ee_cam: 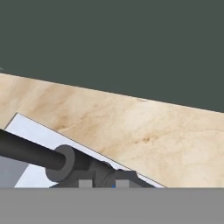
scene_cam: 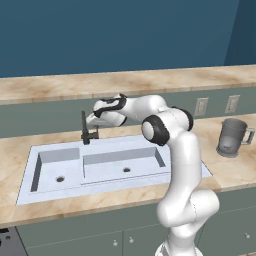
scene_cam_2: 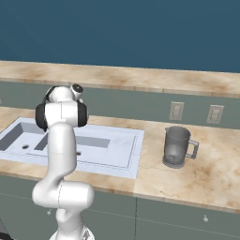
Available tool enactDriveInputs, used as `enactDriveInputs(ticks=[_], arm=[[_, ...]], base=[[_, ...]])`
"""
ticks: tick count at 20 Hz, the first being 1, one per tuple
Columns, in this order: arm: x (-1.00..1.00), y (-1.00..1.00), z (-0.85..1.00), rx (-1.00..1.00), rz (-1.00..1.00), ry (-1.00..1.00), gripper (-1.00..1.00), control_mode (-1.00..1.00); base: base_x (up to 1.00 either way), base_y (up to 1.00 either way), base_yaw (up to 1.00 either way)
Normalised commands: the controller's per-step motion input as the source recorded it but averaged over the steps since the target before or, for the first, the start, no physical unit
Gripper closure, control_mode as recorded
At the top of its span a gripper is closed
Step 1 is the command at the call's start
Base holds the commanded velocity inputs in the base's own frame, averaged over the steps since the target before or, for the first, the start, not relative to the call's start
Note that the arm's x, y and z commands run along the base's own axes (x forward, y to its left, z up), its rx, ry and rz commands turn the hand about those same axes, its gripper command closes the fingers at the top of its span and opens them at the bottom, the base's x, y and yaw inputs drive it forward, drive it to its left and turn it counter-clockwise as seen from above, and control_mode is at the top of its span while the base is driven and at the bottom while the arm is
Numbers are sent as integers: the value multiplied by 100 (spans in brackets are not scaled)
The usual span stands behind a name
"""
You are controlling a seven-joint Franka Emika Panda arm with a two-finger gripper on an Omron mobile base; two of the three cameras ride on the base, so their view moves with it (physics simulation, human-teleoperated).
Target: Turn on the sink faucet and place the jug under the water for a few seconds to fill it up.
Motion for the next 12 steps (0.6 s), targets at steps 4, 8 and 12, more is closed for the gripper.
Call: enactDriveInputs(ticks=[4,8,12], arm=[[0,-47,0,0,0,0,100,-100],[-6,-50,0,0,0,0,100,-100],[-11,-55,0,0,-1,0,100,-100]], base=[[0,0,0],[0,0,0],[0,0,0]])
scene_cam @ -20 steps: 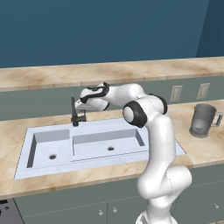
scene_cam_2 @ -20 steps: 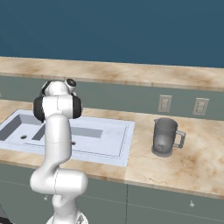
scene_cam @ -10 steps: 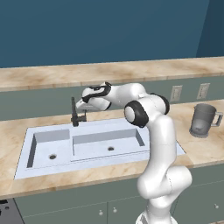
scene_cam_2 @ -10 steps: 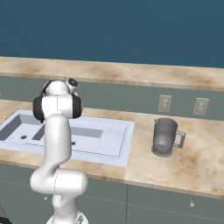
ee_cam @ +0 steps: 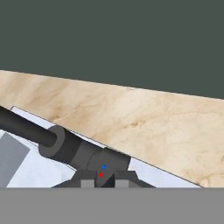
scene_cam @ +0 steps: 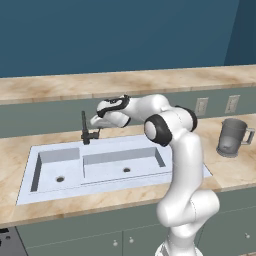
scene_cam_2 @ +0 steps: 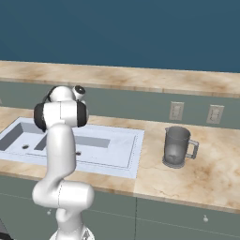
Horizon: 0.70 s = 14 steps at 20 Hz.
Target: Turn on the sink faucet and place the jug under the water for a few seconds to fill it up.
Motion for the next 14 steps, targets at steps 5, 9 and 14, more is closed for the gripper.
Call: enactDriveInputs(ticks=[5,9,14], arm=[[-8,-50,0,0,-2,0,100,-100],[-3,-24,2,3,-10,0,100,-100],[-4,-10,27,1,-16,-1,-100,-100]], base=[[0,0,0],[0,0,0],[0,0,0]])
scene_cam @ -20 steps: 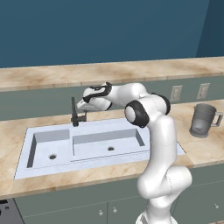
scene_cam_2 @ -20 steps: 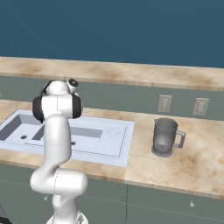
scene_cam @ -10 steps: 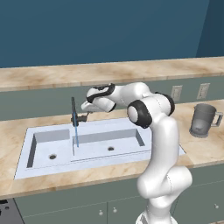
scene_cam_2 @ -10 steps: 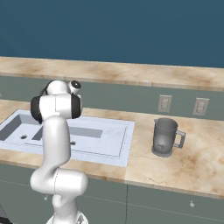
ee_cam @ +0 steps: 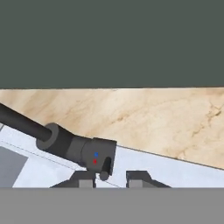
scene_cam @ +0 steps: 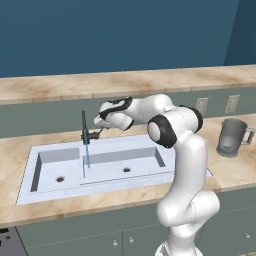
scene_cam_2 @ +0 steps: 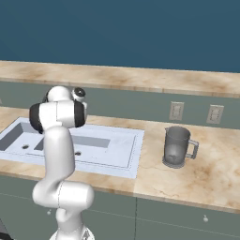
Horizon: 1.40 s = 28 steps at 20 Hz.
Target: Turn on the sink faucet and place the jug under the water for a few seconds to fill it up.
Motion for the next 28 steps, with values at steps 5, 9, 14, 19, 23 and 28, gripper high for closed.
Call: enactDriveInputs(ticks=[5,9,14,19,23,28], arm=[[-2,-17,64,1,-19,-2,-100,-100],[0,-22,87,1,-20,0,-100,-100],[-14,-20,99,0,-23,0,-100,-100],[-52,-26,97,0,-24,1,-100,-100],[-99,-41,64,0,-17,8,-100,-100],[-100,-42,39,0,-10,14,-100,-100]], base=[[0,0,0],[0,0,0],[0,0,0],[0,0,0],[0,0,0],[0,0,0]])
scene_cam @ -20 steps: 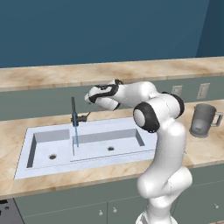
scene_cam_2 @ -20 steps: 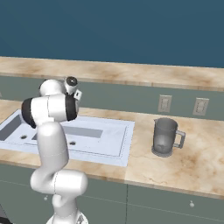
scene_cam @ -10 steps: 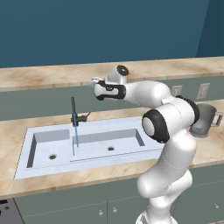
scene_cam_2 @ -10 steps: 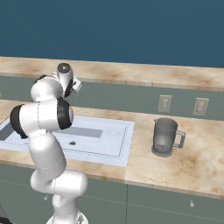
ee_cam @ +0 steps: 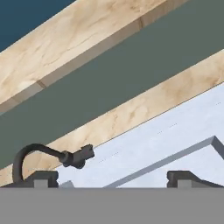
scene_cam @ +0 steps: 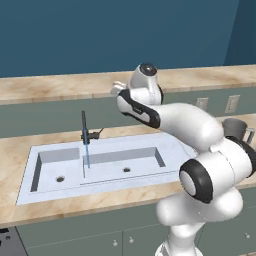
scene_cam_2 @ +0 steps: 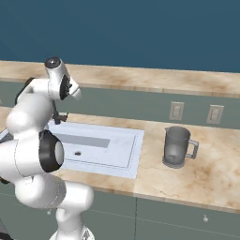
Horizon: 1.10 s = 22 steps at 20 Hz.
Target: Turn on the sink faucet and place the jug under the water for a few seconds to fill it up.
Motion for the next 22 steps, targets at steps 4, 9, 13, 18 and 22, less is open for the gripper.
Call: enactDriveInputs(ticks=[4,9,13,18,22], arm=[[-100,-41,19,0,-2,15,-100,-100],[-100,-57,-1,0,0,13,-100,-100],[-100,-53,-15,-6,8,5,-100,-100],[-100,-37,-2,-8,16,-6,-100,-100],[-55,-1,0,-3,1,-10,-100,-100]], base=[[0,0,0],[0,0,0],[0,0,0],[0,0,0],[0,0,0]])
